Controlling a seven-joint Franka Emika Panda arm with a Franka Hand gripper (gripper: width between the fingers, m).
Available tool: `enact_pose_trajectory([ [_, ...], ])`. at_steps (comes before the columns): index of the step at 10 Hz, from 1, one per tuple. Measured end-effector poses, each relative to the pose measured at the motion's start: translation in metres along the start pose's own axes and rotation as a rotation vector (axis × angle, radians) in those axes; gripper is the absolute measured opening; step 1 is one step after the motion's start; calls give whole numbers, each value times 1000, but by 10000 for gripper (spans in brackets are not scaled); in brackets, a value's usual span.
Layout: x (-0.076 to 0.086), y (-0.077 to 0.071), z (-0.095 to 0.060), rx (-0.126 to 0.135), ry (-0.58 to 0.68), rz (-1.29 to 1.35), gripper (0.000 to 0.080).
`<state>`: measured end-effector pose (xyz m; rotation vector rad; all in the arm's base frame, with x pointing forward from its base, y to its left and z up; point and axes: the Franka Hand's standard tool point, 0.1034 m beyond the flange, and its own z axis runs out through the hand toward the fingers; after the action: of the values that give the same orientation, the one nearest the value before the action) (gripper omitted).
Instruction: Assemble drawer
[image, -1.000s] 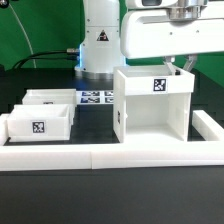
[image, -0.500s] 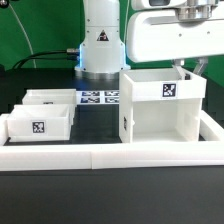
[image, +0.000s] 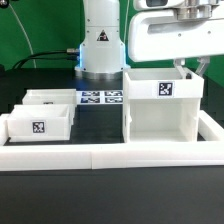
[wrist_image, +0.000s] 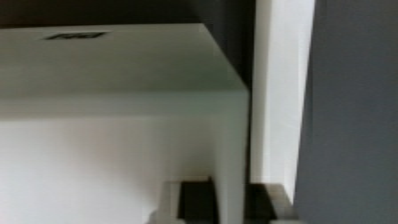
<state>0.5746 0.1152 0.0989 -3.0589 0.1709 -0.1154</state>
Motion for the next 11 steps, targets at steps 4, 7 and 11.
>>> enact_pose_trajectory([
  [4, 4, -3, -2, 36, 20, 238, 38],
  [7, 12, 6, -5, 70, 53, 497, 41],
  [11, 19, 5, -6, 93, 44, 775, 41],
])
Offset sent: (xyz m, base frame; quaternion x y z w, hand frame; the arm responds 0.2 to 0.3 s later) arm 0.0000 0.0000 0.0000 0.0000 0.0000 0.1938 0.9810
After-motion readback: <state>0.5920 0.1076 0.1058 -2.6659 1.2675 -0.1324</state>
